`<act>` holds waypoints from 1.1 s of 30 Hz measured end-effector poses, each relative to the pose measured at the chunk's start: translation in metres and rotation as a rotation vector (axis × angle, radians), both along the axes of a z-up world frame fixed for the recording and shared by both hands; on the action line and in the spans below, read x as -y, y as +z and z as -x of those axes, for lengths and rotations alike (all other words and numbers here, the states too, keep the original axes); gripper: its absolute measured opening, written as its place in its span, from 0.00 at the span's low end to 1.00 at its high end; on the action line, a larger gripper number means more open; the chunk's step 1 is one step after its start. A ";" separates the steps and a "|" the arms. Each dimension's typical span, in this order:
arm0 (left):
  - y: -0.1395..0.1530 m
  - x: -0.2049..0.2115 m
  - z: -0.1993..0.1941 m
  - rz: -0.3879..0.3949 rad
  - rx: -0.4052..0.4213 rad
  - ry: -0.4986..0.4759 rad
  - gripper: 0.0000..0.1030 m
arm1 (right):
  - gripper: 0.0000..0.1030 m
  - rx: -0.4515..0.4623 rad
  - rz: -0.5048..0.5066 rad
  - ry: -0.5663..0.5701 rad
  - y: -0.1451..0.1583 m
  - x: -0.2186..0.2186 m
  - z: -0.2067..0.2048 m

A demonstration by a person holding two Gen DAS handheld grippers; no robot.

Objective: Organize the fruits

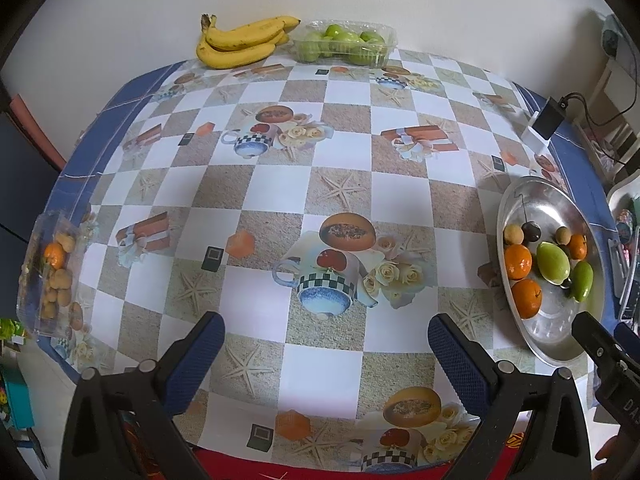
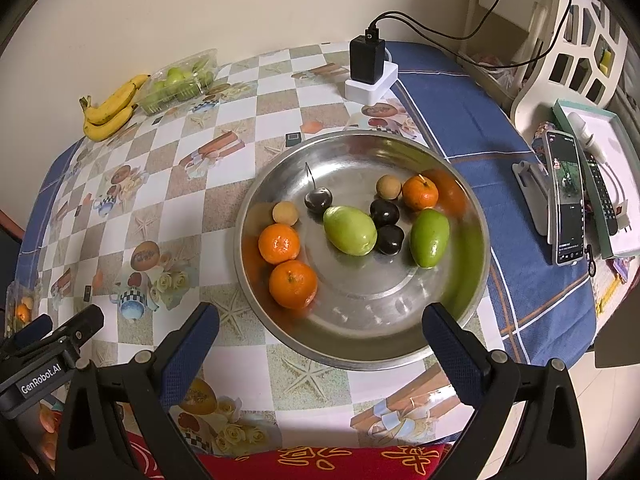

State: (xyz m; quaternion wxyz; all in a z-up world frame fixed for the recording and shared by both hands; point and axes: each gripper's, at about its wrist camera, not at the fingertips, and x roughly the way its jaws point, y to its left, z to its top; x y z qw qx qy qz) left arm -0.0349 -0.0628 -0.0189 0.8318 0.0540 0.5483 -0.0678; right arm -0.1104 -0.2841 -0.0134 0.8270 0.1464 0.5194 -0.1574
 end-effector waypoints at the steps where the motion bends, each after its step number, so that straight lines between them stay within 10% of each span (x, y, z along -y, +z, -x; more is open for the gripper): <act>1: 0.000 0.000 0.000 -0.001 0.001 0.000 1.00 | 0.98 -0.001 -0.001 0.000 0.000 0.000 0.000; 33: 0.009 0.004 0.003 0.010 0.030 0.007 1.00 | 0.98 -0.014 0.004 0.012 -0.002 -0.002 -0.002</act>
